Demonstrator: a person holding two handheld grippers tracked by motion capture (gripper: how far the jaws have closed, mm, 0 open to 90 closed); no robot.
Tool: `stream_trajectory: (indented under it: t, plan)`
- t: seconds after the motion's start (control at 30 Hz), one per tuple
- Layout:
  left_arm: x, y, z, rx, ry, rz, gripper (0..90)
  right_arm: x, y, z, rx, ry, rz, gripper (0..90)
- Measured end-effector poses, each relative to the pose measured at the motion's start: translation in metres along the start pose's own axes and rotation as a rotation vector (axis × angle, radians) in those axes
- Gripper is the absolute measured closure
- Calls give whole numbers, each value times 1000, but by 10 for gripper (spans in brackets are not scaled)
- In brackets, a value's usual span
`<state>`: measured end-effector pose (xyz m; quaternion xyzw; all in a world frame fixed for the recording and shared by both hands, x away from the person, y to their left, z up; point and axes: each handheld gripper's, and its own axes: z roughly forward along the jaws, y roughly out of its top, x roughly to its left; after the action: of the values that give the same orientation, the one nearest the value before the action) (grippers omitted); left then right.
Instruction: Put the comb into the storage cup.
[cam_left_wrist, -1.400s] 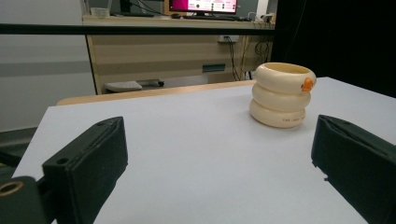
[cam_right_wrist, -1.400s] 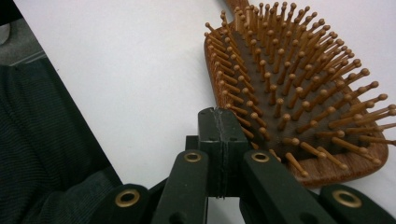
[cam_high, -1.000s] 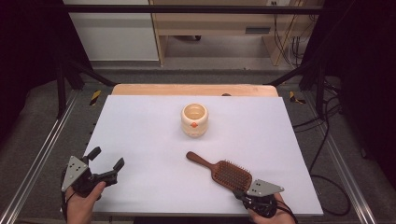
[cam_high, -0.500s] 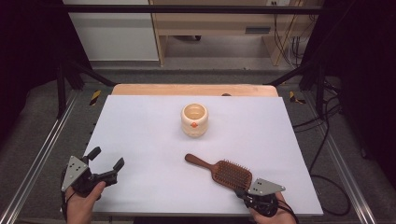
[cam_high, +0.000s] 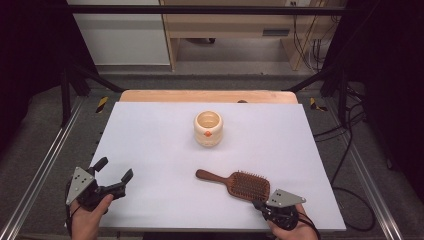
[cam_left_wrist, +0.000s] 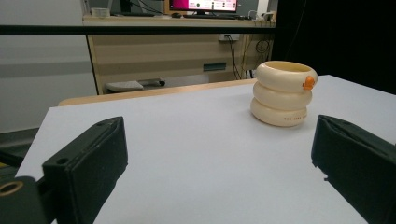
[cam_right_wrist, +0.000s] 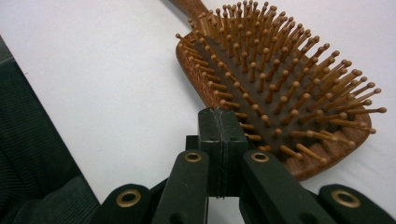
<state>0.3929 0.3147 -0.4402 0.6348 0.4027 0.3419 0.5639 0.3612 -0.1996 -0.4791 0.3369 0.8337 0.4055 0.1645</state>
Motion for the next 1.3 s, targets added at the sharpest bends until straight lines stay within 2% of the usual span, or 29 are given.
stream_trajectory:
  t: [1.3]
  plan:
    - [0, 0, 1, 8, 3, 4, 38, -13, 6, 10, -2, -41, 14, 900]
